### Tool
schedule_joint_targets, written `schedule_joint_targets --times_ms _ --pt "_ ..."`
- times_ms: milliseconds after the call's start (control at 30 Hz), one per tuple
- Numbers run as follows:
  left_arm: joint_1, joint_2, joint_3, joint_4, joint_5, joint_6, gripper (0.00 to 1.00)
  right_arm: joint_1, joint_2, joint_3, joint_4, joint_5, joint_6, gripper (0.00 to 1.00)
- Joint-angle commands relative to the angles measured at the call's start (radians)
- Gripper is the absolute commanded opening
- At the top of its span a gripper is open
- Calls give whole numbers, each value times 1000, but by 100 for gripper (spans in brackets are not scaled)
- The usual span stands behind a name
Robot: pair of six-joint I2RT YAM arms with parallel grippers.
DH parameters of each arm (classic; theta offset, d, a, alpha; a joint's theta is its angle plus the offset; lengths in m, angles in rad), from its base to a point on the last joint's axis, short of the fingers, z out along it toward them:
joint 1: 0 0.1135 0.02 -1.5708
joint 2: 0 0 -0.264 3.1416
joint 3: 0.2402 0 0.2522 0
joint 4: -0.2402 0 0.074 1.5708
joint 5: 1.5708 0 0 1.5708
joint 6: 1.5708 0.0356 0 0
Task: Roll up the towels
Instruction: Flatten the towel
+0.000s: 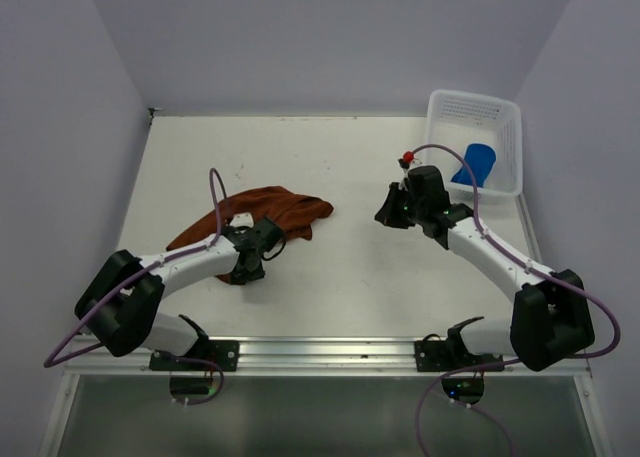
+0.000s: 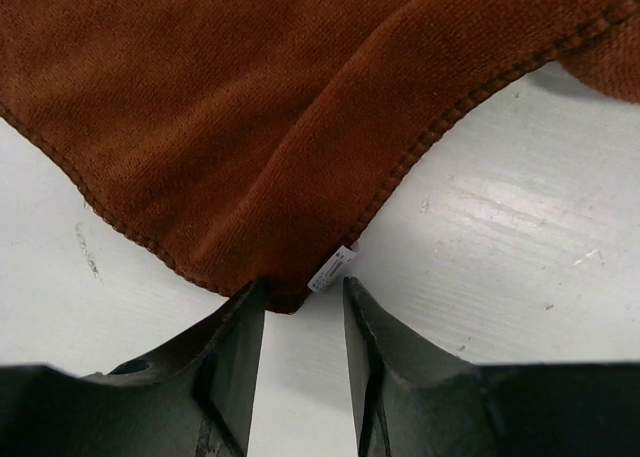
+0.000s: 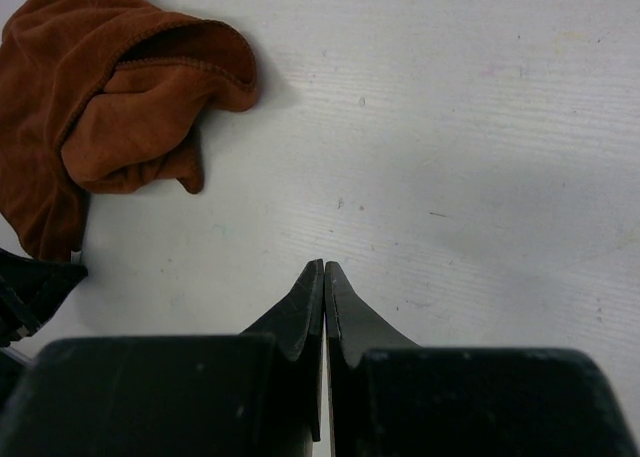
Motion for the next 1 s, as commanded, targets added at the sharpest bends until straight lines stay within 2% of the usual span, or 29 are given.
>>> schedule_joint_targets --times_ms 0,133,333,433,533,567,633,667,700,800,867,967 --pt "-5 17 -28 55 -6 10 40 3 -5 -15 33 -6 -4 0" --pt "-5 19 -52 70 -6 7 34 3 -6 -15 33 -2 -7 0" --pt "-7 22 -66 75 -1 22 0 3 -8 -16 30 1 -8 0" --pt "-7 0 -40 41 7 28 0 3 -12 -18 28 1 -11 0" --pt "-7 -82 52 -34 -4 31 0 3 -14 -19 51 -37 -16 0" --pt "-10 -110 128 -59 -31 38 0 4 -12 -24 63 -52 -17 2" --pt "-13 -182 220 -132 -77 57 0 16 -9 -24 83 -74 -21 6" --pt "-13 -196 319 -152 -108 73 0 23 -6 -16 86 -74 -27 8" --pt "-13 -204 373 -212 -172 105 0 29 0 -10 88 -77 -31 14" --pt "-13 -163 590 -362 -321 145 0 58 30 13 95 -69 -34 24" --pt "-11 -132 721 -454 -425 154 0 85 60 37 97 -62 -33 27" --pt "-11 -119 834 -513 -537 160 0 122 113 82 96 -52 -33 33"
